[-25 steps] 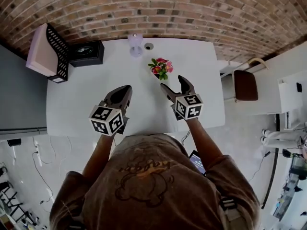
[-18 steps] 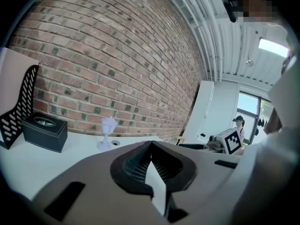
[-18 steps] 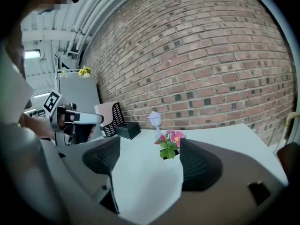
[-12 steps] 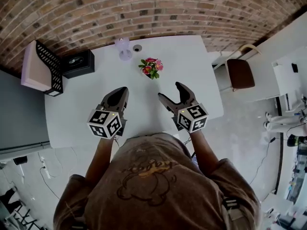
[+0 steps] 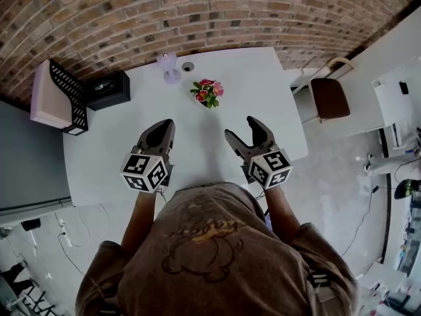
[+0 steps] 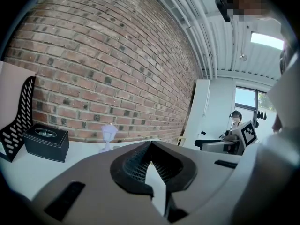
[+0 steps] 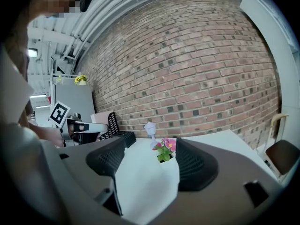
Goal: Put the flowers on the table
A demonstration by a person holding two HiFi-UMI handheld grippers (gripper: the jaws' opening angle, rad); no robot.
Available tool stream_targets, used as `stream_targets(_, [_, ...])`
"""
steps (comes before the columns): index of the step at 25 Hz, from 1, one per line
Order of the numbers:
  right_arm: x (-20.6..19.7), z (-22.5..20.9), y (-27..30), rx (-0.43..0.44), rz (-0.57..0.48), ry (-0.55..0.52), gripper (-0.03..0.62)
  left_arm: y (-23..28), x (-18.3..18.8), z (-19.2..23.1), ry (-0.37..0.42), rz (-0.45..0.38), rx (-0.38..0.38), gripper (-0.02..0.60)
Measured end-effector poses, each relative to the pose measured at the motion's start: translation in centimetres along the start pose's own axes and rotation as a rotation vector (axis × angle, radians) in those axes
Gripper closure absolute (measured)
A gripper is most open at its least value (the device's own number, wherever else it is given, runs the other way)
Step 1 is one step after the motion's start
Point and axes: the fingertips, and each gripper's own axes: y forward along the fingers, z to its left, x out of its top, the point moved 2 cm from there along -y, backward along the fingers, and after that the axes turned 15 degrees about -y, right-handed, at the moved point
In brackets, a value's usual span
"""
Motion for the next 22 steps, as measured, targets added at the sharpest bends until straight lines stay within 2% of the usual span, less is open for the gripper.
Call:
stream_targets(13, [-0.3,0.1,-1.1,-0.071,-0.021,-0.031,0.481,-1.2,-0.4,0.4,0.019,-0.024,0.003,0.56])
stream_targets(22, [-1.1,0.9,-1.1,-0.061,-0.015,-0.059,0.576,-1.5,-1.2,0.7,0.039,-0.036,-0.008,0.56])
